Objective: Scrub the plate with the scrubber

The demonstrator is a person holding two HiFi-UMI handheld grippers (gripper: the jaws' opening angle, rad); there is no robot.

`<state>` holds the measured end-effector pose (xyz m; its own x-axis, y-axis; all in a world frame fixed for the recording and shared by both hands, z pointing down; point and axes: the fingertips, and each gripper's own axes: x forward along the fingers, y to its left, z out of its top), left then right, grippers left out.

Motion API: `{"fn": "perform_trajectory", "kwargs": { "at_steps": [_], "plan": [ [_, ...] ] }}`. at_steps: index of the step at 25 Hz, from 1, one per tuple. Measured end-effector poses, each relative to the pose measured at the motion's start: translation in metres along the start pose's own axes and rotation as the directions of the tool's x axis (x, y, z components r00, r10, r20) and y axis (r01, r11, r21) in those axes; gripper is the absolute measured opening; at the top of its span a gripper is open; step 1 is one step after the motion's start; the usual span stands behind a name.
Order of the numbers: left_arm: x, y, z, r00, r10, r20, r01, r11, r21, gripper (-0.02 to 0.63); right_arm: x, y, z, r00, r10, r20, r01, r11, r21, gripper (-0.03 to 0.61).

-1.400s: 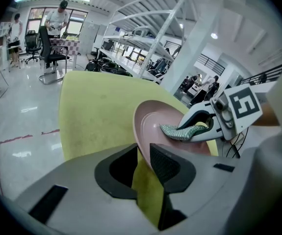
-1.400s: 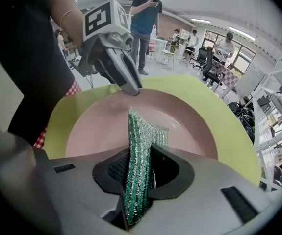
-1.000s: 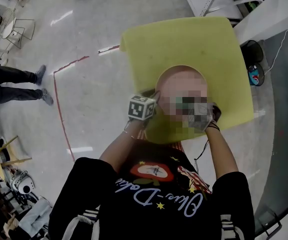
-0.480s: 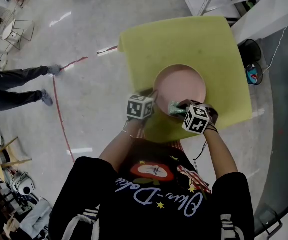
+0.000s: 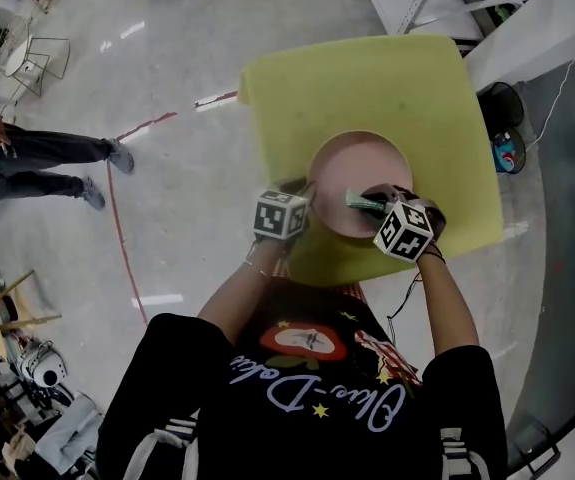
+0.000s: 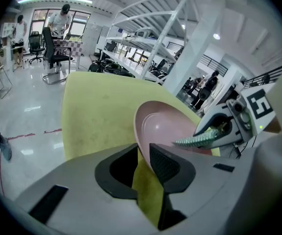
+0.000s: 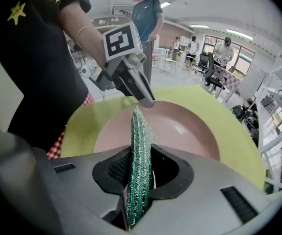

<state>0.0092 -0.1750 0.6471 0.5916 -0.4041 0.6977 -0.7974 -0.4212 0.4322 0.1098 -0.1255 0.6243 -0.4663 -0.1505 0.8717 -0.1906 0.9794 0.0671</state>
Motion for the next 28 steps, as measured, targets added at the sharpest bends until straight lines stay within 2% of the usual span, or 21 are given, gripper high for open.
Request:
{"fn": "perform_trajectory", "kwargs": {
  "at_steps": [4,9,15,21,23,28],
  "plan": [
    [0.001,0.000,-0.002,1.000,0.005,0.001,-0.005,1.000,-0.006,0.069,-0.004,-0.041,0.000,0.996,-0.094,-0.001,0.094,0.994,-0.052,0.066],
    [0.000,-0.002,-0.004,1.000,0.006,-0.002,-0.006,1.000,-0.001,0.069,-0.003,-0.071,0.008,0.988,-0.155,-0.008,0.152,0.978,-0.145,0.064],
    [0.005,-0.002,0.001,1.000,0.008,-0.015,-0.008,1.000,0.023,0.071,0.010,-0.094,0.007,0.986,-0.161,-0.040,0.149,0.963,-0.225,0.064],
    [0.001,0.000,-0.001,1.000,0.001,-0.011,-0.001,1.000,0.021,0.071,0.028,-0.090,0.002,0.983,-0.163,-0.084,0.132,0.946,-0.295,0.064],
    [0.001,0.001,-0.001,1.000,0.000,-0.011,0.000,1.000,0.024,0.071,0.031,-0.087,-0.001,0.983,-0.156,-0.096,0.122,0.948,-0.293,0.064],
    [0.000,0.001,-0.001,1.000,0.007,-0.004,-0.006,1.000,0.030,0.071,0.031,-0.083,-0.009,0.985,-0.130,-0.112,0.105,0.973,-0.207,0.064]
  ]
}}
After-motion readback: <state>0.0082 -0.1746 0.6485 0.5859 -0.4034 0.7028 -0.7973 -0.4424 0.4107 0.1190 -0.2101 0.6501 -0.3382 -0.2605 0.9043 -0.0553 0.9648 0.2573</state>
